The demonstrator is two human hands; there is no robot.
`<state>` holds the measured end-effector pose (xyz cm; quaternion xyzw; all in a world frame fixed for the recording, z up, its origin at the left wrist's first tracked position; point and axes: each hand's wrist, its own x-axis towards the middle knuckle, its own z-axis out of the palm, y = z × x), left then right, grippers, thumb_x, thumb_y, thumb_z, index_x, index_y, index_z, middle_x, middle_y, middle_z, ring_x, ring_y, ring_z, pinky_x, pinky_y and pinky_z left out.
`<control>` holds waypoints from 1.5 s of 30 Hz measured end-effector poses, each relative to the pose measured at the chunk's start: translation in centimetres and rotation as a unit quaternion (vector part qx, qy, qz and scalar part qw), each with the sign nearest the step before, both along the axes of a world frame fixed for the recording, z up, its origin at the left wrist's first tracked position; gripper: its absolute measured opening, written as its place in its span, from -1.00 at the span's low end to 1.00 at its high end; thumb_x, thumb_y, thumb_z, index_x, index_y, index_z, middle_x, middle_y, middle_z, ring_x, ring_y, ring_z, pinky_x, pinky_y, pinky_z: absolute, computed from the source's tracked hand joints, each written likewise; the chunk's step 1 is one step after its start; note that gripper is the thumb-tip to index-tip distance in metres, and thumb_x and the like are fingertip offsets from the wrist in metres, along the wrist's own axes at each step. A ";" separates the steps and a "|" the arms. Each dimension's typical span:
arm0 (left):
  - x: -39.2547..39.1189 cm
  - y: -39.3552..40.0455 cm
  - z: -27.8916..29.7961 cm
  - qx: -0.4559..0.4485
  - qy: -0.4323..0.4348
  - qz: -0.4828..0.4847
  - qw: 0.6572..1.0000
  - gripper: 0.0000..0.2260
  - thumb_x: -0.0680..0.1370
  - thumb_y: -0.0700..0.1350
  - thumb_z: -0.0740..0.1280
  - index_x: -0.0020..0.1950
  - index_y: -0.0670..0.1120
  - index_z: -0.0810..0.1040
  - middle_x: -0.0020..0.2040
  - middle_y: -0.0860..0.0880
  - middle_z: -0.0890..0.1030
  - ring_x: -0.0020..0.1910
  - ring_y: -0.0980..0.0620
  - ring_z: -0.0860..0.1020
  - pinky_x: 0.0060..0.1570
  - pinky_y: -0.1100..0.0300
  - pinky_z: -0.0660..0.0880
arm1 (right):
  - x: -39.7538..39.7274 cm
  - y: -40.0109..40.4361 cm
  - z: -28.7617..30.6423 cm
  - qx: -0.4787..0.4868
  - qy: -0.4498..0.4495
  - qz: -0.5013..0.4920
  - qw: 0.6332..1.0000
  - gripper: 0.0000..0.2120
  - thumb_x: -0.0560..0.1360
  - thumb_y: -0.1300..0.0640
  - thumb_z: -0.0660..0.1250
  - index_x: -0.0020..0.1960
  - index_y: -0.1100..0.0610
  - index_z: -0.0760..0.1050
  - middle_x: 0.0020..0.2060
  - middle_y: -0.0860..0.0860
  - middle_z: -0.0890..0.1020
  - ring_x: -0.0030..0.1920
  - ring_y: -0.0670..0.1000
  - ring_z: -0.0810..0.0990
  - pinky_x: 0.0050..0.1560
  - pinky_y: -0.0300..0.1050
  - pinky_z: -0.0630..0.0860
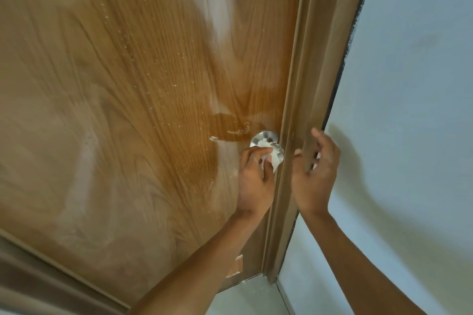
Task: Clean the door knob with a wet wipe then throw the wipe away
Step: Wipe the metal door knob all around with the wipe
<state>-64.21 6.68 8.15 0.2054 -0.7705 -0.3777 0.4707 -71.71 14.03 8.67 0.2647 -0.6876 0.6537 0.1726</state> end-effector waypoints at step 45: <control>0.4 1.2 -1.6 0.233 0.037 -0.003 0.972 -0.88 0.52 -0.21 0.39 0.04 -0.10 0.58 -0.07 0.02 0.66 -0.11 0.16 0.62 -0.10 0.40 0.52 | -2.5 0.9 -1.5 0.118 0.110 0.047 0.986 -0.44 0.56 0.20 0.25 0.52 0.09 0.19 0.49 0.06 0.31 0.52 0.00 0.22 0.46 0.01 0.29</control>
